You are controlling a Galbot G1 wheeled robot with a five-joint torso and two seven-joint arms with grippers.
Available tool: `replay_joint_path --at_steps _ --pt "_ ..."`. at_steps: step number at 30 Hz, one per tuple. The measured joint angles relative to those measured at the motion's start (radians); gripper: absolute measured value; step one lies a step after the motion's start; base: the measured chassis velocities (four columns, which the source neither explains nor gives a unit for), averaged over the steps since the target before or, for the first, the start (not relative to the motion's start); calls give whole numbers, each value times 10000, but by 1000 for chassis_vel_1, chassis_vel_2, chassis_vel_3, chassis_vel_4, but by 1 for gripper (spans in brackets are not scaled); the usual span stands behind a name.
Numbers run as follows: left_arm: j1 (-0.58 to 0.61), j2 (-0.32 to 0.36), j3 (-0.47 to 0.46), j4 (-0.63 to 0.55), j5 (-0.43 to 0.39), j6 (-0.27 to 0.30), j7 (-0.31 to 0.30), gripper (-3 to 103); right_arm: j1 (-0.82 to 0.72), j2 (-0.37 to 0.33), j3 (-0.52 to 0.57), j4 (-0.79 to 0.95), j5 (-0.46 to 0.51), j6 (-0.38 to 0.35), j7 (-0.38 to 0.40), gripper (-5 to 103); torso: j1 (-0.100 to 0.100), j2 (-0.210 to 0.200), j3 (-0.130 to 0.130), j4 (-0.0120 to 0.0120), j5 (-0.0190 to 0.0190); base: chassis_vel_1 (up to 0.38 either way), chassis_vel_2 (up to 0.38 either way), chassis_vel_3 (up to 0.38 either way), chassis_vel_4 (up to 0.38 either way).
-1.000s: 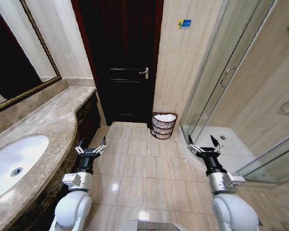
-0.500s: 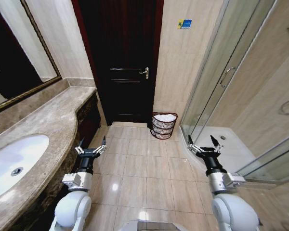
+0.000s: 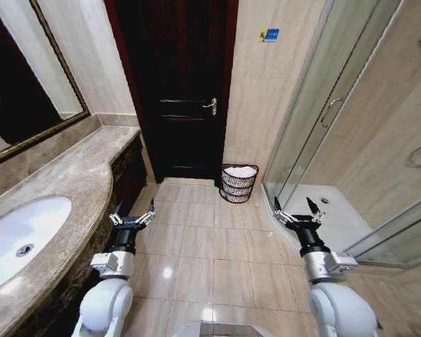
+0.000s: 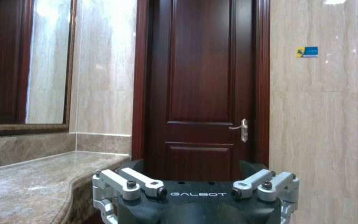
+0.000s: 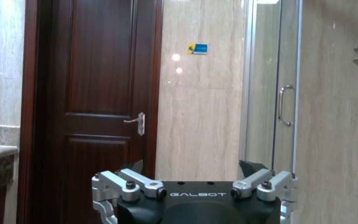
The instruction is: Discard the used towel into the hamper.
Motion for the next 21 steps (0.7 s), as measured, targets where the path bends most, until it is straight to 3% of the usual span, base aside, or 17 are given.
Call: replay_joint_path --at_steps 21 --pt "0 0 0 0 0 0 0 100 0 0 0 0 0 0 0 100 0 0 0 0 0 0 0 0 0"
